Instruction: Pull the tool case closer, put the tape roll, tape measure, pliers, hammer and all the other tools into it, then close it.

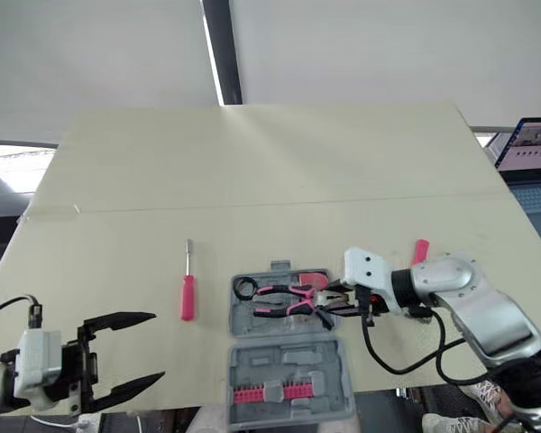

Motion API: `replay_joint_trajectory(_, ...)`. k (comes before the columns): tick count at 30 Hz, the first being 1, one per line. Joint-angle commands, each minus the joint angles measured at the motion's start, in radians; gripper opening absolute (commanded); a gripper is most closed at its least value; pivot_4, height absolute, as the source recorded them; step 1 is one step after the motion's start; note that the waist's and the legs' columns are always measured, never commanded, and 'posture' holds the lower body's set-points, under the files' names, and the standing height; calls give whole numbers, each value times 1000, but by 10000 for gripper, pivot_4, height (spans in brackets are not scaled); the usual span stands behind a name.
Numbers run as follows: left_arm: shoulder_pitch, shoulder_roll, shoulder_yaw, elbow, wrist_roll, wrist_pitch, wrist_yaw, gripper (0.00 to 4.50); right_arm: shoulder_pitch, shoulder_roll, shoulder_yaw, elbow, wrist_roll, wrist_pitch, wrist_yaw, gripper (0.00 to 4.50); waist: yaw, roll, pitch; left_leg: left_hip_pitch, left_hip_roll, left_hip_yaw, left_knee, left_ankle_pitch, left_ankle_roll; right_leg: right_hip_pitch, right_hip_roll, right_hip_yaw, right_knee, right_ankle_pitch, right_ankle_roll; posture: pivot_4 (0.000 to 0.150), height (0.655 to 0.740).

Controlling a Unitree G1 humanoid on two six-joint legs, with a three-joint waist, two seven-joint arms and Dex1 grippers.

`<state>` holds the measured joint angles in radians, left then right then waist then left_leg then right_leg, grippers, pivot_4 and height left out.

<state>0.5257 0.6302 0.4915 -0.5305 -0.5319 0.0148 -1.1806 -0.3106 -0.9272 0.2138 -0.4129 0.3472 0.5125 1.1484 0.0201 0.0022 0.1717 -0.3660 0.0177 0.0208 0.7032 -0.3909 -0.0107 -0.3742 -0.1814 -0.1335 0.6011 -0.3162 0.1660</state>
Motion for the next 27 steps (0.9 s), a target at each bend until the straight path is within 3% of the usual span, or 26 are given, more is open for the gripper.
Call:
replay_joint_trajectory(1, 37, -10, 17, 4, -4, -21, 17, 44364, -38, 40, 70, -48, -44, 16, -19, 9840, -1, 0, 0, 0, 0, 0, 0, 0, 0, 0, 0, 0, 0, 0, 0, 1500, 7373)
replay_joint_trajectory(27, 127, -9, -6, -39, 18, -45, 81, 44364, -114, 167, 199, 59, -186, 11, -15, 9840, 1, 0, 0, 0, 0, 0, 0, 0, 0, 0, 0, 0, 0, 0, 0, 1500, 7373)
